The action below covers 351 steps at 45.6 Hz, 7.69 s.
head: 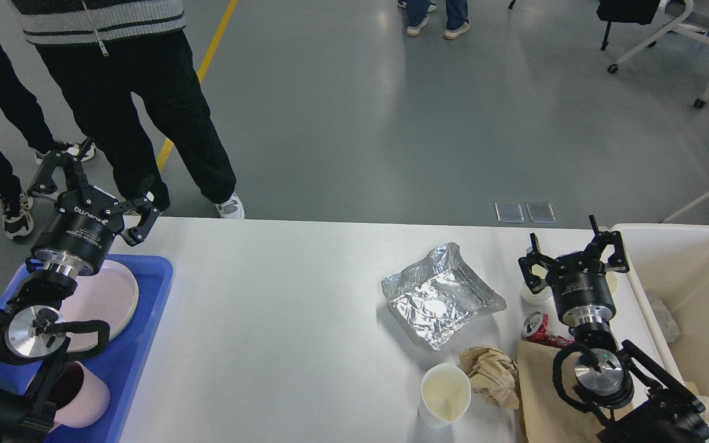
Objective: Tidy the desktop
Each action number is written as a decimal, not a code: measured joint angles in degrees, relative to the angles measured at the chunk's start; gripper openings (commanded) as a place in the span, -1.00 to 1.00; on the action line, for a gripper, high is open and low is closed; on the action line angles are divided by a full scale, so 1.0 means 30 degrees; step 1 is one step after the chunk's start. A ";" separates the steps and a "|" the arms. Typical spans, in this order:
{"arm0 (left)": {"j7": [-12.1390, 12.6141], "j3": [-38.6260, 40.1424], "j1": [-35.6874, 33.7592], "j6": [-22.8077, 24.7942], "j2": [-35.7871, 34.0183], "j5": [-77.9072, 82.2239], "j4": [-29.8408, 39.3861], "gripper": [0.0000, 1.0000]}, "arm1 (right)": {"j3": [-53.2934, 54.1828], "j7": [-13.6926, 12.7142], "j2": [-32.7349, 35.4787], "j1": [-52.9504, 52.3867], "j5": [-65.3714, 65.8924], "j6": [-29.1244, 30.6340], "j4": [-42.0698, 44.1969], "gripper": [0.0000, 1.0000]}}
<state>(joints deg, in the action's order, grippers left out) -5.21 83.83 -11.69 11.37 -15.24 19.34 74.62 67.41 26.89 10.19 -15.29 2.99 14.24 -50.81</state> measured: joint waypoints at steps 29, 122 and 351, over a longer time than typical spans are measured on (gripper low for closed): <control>0.1092 0.2221 -0.0763 -0.1335 0.1301 -0.0643 -0.2594 0.92 | 0.0000 0.0000 0.0000 0.0000 0.0000 0.0000 0.0016 1.00; -0.2964 0.0711 -0.3759 0.6736 0.4373 -0.1746 -1.2469 0.93 | 0.0000 0.0002 0.0000 0.0000 0.0001 0.0002 0.0031 1.00; -0.2924 0.0620 -0.3811 0.6767 0.4299 -0.2108 -1.2496 0.93 | -4.6637 -1.3987 0.1862 -4.1859 -0.3111 1.1153 -1.4112 1.00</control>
<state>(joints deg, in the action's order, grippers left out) -13.98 85.69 -23.13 31.67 -2.35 13.02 37.13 -72.50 -15.07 15.78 -140.87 -6.34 47.70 -93.14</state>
